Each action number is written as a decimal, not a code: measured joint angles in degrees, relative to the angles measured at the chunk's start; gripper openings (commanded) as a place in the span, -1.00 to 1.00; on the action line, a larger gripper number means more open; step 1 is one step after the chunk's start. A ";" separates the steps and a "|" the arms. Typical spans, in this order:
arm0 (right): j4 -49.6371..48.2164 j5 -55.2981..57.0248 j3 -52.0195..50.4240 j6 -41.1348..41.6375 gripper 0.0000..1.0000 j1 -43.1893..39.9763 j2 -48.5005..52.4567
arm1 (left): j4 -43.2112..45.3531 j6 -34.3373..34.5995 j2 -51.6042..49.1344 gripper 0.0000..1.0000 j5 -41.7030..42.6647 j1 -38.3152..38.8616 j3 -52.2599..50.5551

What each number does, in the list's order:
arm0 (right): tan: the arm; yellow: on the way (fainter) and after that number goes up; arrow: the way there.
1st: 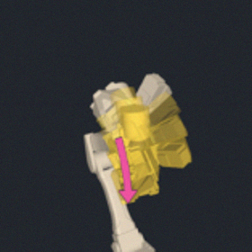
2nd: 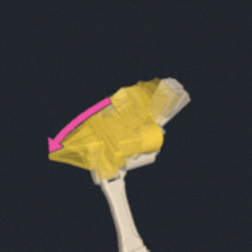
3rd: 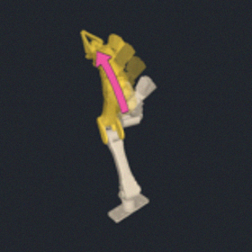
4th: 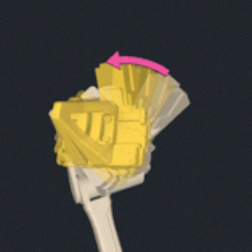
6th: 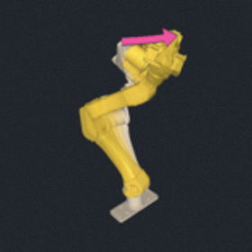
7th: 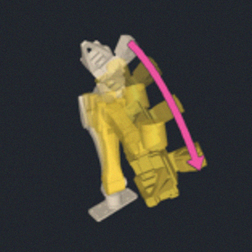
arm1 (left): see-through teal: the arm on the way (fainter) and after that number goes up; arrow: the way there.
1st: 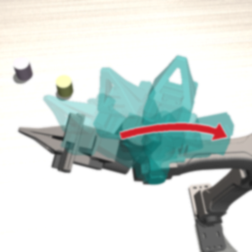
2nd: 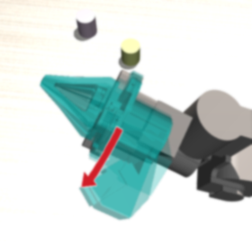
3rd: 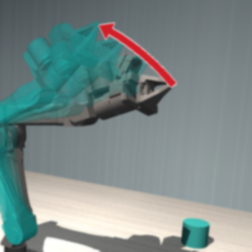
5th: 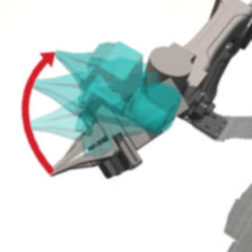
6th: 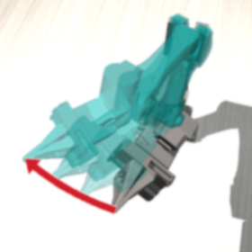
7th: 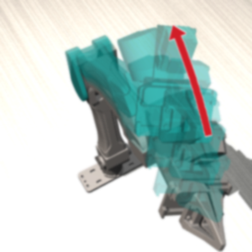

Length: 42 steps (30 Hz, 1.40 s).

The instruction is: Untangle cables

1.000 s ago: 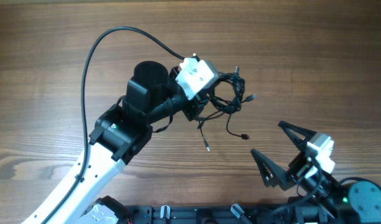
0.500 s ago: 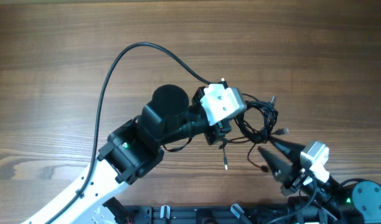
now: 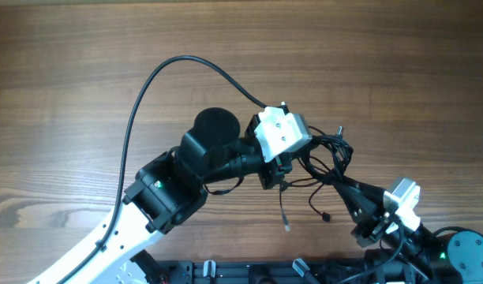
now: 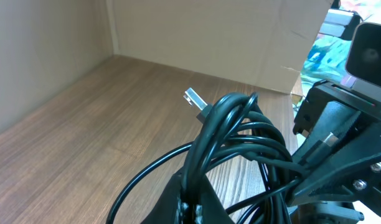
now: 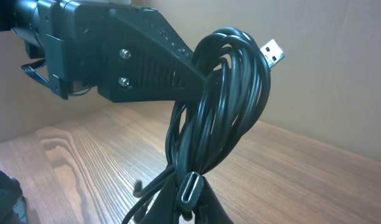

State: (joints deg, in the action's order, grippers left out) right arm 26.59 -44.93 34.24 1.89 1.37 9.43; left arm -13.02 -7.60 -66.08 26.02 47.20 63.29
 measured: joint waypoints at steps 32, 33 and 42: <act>0.44 1.77 0.02 2.58 0.22 -0.11 1.20 | -1.18 15.15 0.00 -0.92 -12.00 0.15 0.00; 0.44 1.79 0.02 2.56 0.07 -0.11 1.20 | -1.18 14.60 -0.02 -0.92 -10.34 0.15 0.00; 0.42 1.95 0.02 2.40 -0.91 -0.11 1.20 | 0.70 14.97 -0.02 -0.92 -10.27 0.55 0.00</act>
State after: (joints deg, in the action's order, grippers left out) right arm 27.00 -42.98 34.26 4.29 1.26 10.63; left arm -12.32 7.38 -66.11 15.75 47.75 63.29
